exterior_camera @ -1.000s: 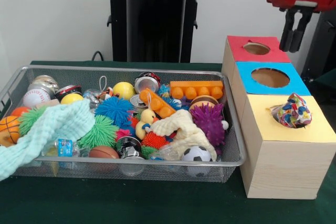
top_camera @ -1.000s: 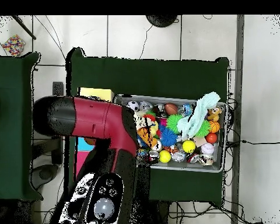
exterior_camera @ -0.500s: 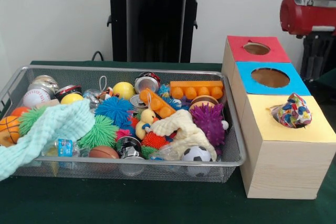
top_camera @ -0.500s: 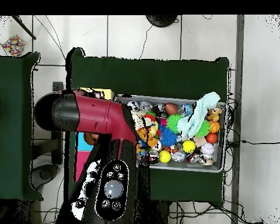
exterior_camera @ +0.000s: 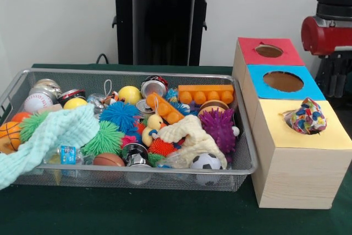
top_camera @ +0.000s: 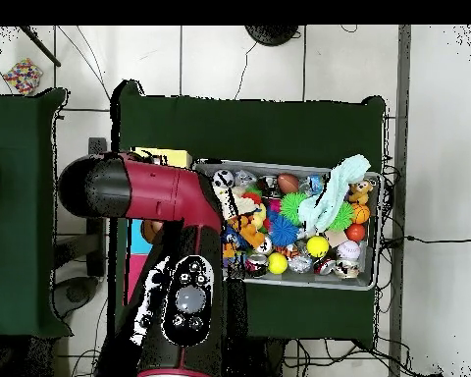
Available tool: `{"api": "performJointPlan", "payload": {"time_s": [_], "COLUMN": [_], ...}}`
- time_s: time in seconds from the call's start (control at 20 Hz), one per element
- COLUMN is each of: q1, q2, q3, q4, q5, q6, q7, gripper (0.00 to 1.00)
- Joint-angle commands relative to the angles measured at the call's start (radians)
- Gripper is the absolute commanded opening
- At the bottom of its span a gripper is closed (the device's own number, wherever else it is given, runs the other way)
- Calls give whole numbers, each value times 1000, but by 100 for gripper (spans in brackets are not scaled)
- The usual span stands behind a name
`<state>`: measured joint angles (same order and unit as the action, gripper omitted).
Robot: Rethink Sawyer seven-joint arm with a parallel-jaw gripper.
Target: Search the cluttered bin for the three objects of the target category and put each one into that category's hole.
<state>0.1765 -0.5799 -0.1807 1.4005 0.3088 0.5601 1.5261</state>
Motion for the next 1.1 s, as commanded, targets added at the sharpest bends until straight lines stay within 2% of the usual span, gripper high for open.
{"api": "performJointPlan", "payload": {"time_s": [0.05, 0.25, 0.55, 1.1], "q1": [-13, -4, 11, 1], "q2": [73, 74, 82, 148], "q3": [49, 33, 8, 36], "q4": [51, 52, 20, 18], "q5": [-66, -89, -113, -83], "q6": [-25, -46, -21, -79], "q7": [133, 141, 160, 217], "gripper": [0, 0, 0, 0]}}
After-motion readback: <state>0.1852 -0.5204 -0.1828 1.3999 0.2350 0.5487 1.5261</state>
